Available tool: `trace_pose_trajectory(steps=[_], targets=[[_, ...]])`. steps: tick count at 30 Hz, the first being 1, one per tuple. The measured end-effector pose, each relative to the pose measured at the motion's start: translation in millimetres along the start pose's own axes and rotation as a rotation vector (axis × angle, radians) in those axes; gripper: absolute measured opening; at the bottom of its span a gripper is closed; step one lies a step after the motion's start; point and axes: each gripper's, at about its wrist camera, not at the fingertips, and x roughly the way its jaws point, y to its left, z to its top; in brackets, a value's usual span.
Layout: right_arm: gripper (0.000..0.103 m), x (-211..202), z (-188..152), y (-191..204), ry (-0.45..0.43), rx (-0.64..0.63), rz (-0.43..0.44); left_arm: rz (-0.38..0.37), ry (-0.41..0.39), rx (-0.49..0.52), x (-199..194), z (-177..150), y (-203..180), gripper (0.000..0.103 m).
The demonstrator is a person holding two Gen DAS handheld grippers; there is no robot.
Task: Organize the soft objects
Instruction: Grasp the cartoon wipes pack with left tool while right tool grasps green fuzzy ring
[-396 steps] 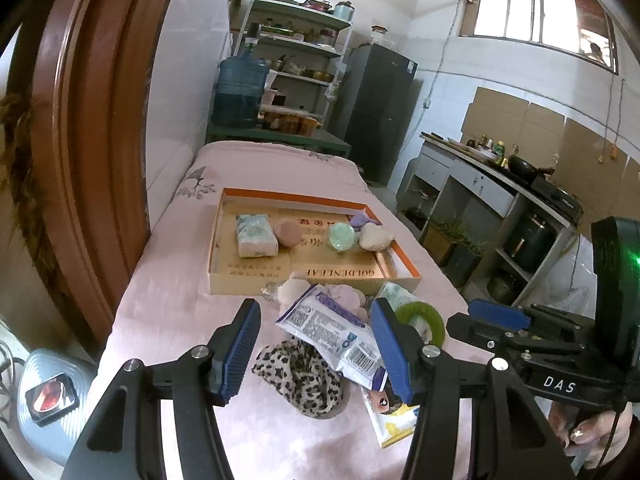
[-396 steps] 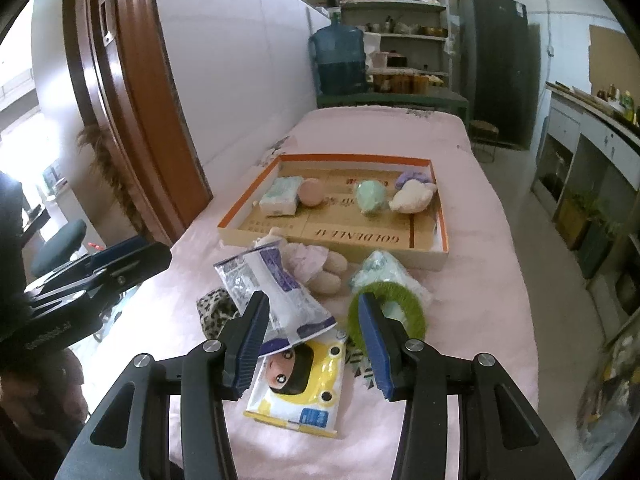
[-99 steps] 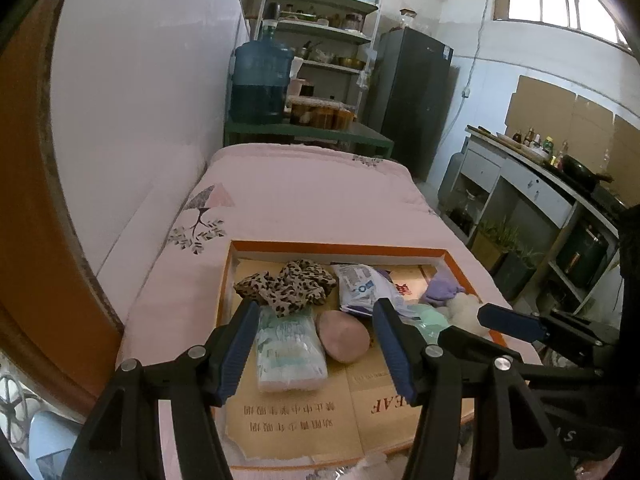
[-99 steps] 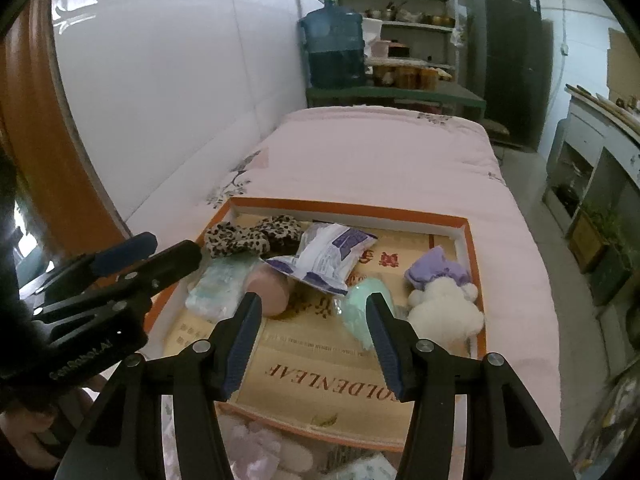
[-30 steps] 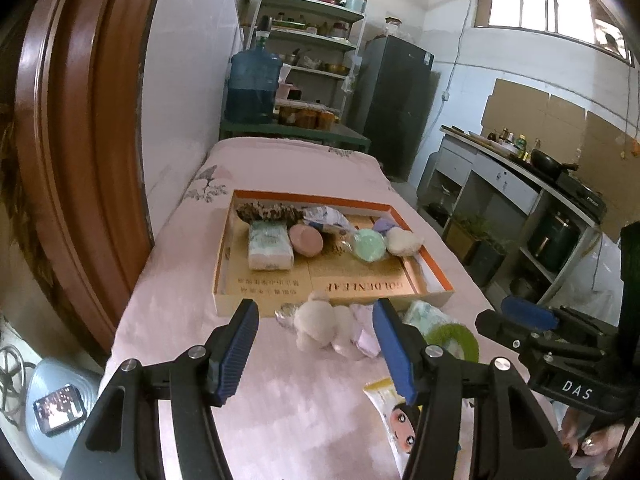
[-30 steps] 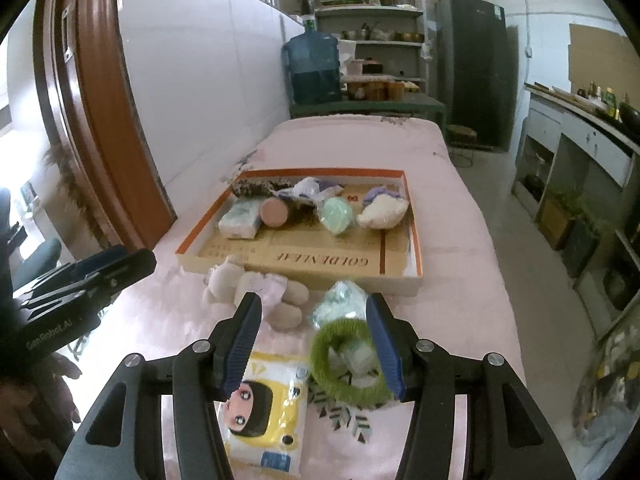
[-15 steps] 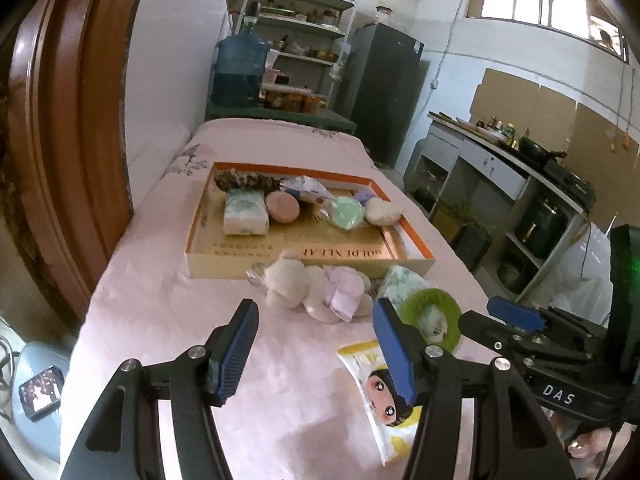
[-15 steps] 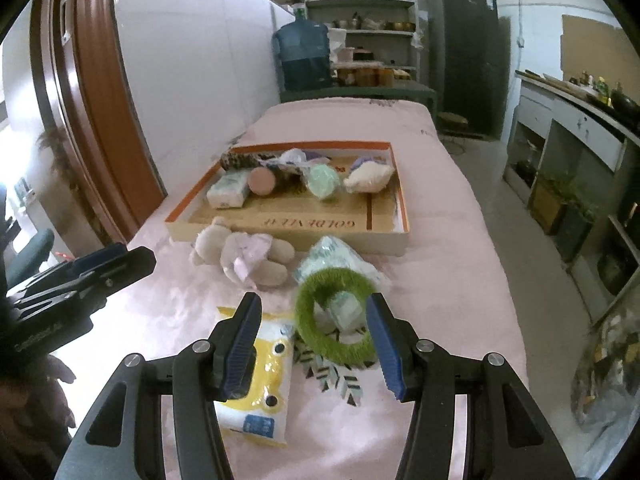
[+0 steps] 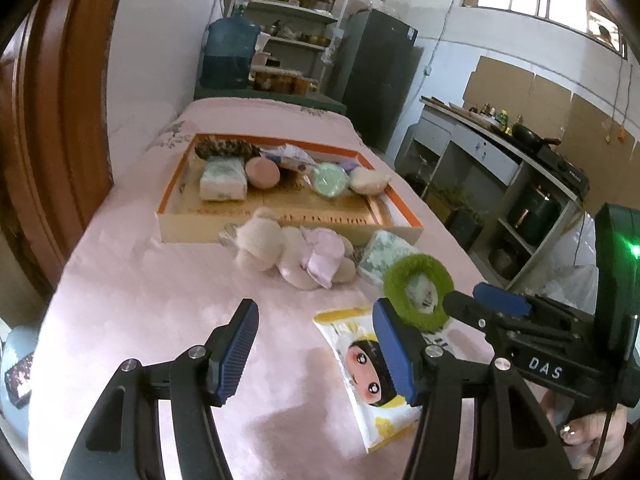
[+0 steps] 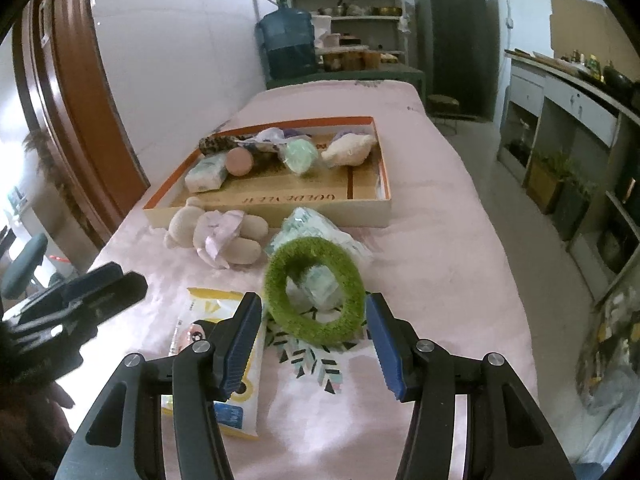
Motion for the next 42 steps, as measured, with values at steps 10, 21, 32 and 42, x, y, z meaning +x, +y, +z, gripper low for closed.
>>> trace_pose_trajectory(steps=[10,21,32,42], targets=[[0.056,15,-3,-11,0.020,0.024,0.015,-0.033,0.077,-0.036,21,-22,-7,0.059],[0.056,30,1,-21,0.032,0.044,0.036,-0.065,0.122,-0.069,38,-35,-14,0.059],[0.056,41,3,-24,0.042,0.054,0.050,-0.048,0.115,-0.057,41,-38,-24,0.059],[0.051,47,3,-23,0.057,0.049,0.068,-0.108,0.103,-0.074,40,-37,-23,0.021]])
